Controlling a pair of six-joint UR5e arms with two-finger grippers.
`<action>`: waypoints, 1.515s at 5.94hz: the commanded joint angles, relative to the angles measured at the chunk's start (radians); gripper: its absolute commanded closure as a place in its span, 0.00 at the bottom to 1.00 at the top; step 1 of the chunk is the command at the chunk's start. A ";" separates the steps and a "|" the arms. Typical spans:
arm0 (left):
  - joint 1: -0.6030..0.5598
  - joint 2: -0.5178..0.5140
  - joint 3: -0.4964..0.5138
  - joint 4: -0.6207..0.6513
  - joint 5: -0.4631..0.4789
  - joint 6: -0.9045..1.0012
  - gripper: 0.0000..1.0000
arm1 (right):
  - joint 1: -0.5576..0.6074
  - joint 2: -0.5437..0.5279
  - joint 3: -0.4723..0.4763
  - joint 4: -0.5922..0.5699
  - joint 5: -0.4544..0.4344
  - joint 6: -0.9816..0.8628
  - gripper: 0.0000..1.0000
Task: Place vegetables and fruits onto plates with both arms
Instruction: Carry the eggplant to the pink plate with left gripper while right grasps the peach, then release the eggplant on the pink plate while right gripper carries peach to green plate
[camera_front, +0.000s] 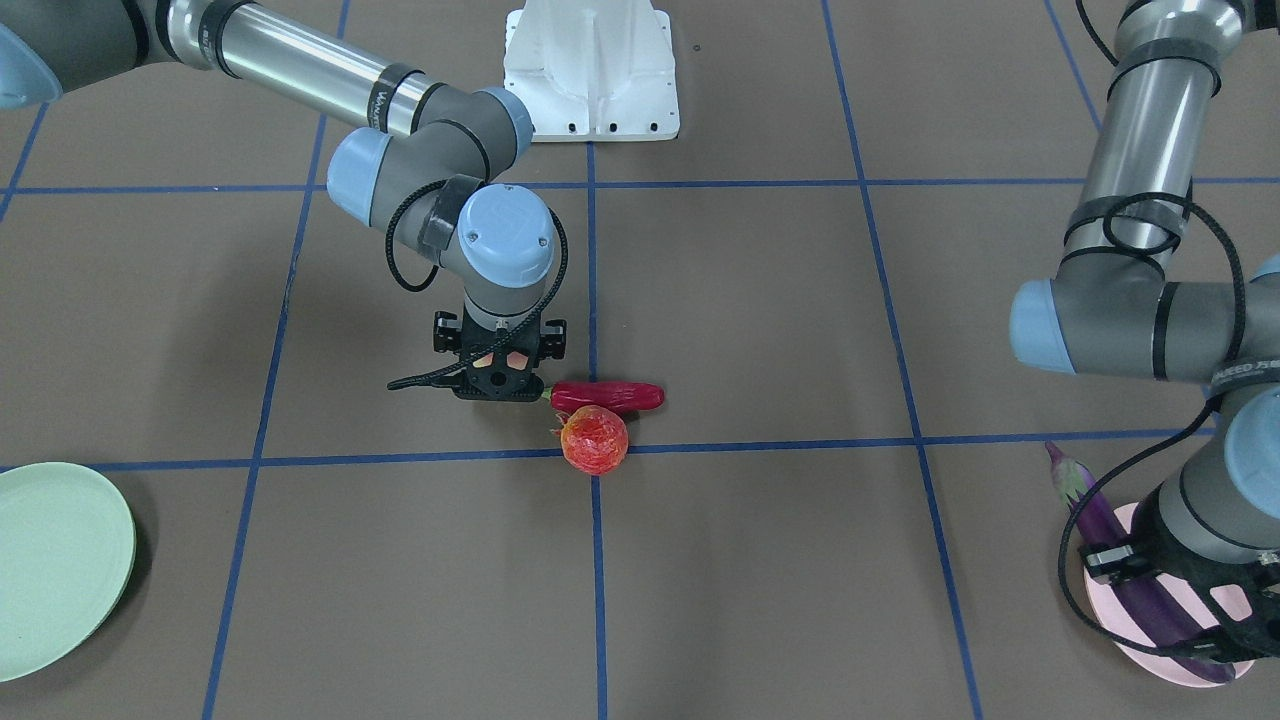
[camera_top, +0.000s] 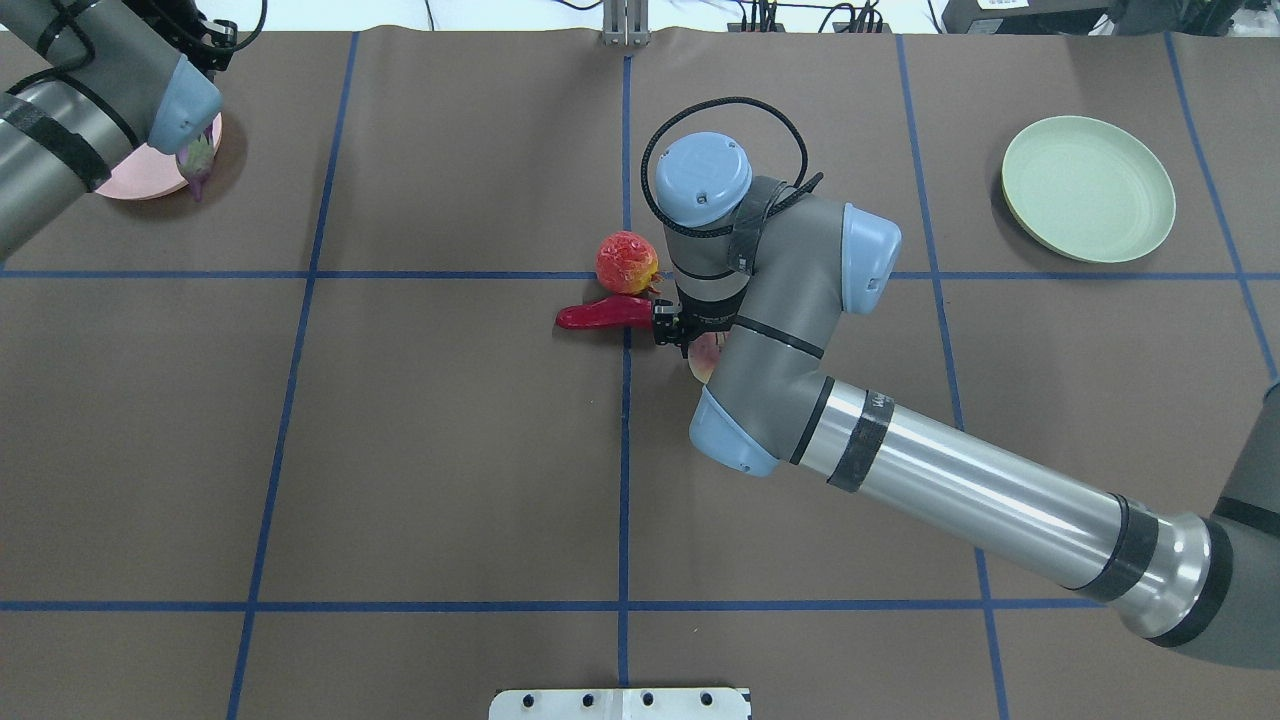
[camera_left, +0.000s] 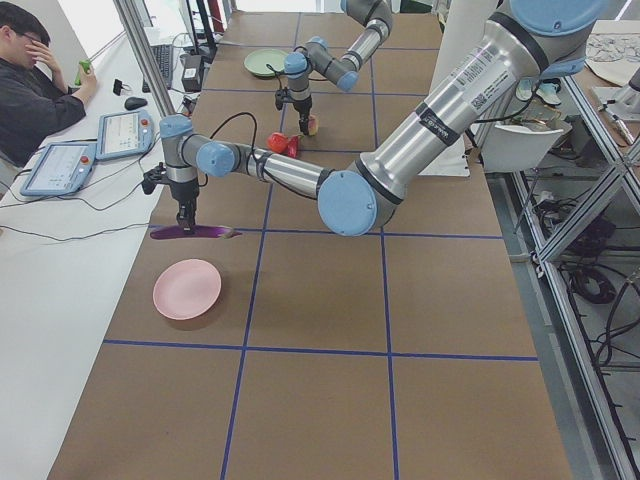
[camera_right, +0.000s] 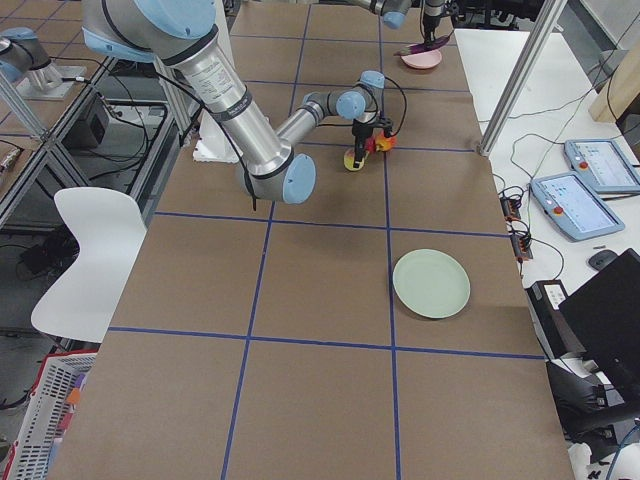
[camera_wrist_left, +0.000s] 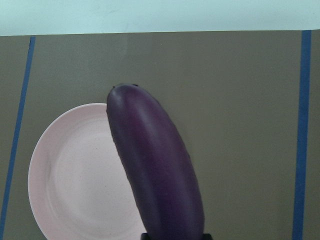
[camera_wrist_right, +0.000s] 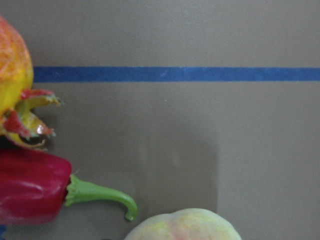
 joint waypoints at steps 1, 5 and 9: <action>0.002 0.000 0.105 -0.054 0.129 0.089 1.00 | 0.034 -0.012 0.100 -0.046 0.044 0.036 1.00; 0.071 0.003 0.255 -0.211 0.246 0.096 0.90 | 0.181 -0.011 0.190 -0.094 0.141 0.037 1.00; 0.047 -0.006 0.139 -0.176 0.164 0.120 0.00 | 0.364 -0.067 0.181 -0.108 0.083 -0.096 1.00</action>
